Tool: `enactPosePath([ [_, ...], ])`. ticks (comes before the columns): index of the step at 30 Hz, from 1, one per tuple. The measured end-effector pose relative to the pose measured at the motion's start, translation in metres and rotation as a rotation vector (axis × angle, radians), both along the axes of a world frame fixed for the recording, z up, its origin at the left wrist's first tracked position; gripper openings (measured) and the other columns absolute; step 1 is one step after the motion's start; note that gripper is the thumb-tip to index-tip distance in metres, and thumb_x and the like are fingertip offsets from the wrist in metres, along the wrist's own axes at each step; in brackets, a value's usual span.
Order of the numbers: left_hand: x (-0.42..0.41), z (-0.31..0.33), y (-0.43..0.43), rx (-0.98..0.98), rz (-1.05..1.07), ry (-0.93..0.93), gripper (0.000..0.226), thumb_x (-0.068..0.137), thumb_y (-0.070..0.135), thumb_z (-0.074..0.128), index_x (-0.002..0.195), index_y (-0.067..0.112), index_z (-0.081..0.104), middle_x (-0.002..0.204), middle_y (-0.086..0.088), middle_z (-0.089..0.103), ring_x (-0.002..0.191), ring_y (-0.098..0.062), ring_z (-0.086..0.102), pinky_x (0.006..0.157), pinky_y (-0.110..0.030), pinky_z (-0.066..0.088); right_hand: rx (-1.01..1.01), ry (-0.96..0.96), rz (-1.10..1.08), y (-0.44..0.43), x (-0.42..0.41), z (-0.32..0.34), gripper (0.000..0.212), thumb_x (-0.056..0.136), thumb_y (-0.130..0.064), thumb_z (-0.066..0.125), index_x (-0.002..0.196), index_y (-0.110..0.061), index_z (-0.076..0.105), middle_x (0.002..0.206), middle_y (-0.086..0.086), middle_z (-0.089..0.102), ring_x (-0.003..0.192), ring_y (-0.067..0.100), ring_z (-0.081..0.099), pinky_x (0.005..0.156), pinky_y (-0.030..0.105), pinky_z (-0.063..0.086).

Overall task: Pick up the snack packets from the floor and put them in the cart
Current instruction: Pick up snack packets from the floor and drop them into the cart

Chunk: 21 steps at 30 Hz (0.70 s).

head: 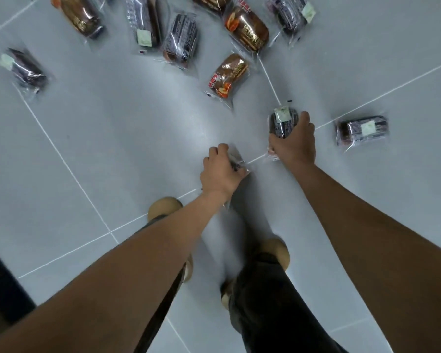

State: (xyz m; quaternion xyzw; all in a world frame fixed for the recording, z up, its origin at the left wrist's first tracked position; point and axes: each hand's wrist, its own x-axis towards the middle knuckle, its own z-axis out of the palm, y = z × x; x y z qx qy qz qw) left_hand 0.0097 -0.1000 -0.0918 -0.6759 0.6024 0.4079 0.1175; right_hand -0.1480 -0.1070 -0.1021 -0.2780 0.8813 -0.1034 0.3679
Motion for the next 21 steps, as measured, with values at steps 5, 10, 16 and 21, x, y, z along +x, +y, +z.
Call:
enactPosePath([
  [5,-0.003,0.105,-0.011,-0.024,-0.028,0.027,0.065,0.076,0.046,0.071,0.128,0.019,0.044,0.128,-0.003,0.045,0.113,-0.026,0.048,0.08,-0.037,0.043,0.002,-0.043,-0.03,0.022,0.007,0.104,0.083,0.078,-0.033,0.069,0.145,-0.013,0.024,0.135,0.014,0.043,0.125,0.033,0.045,0.095,0.043,0.043],
  [10,-0.01,0.236,-0.023,-0.074,-0.081,0.062,0.059,0.077,0.041,0.068,0.126,0.021,0.045,0.127,-0.001,0.044,0.115,-0.024,0.047,0.082,-0.035,0.043,-0.07,-0.084,-0.111,0.043,0.01,0.235,0.084,0.076,-0.029,0.072,0.144,-0.012,0.026,0.134,0.015,0.043,0.124,0.033,0.046,0.1,0.044,0.042],
  [16,-0.02,0.386,-0.028,-0.108,-0.195,0.131,0.061,0.075,0.041,0.071,0.127,0.021,0.045,0.128,-0.002,0.045,0.117,-0.024,0.048,0.089,-0.038,0.045,-0.121,-0.077,-0.276,0.08,0.016,0.396,0.086,0.075,-0.025,0.073,0.145,-0.012,0.026,0.129,0.015,0.045,0.119,0.032,0.047,0.1,0.043,0.042],
  [21,-0.034,0.487,-0.013,-0.124,-0.339,0.226,0.067,0.072,0.045,0.075,0.126,0.018,0.047,0.129,-0.004,0.046,0.116,-0.023,0.051,0.093,-0.039,0.046,-0.179,-0.049,-0.457,0.128,0.024,0.499,0.078,0.073,-0.023,0.074,0.138,-0.014,0.033,0.126,0.012,0.047,0.115,0.031,0.05,0.094,0.043,0.045],
])
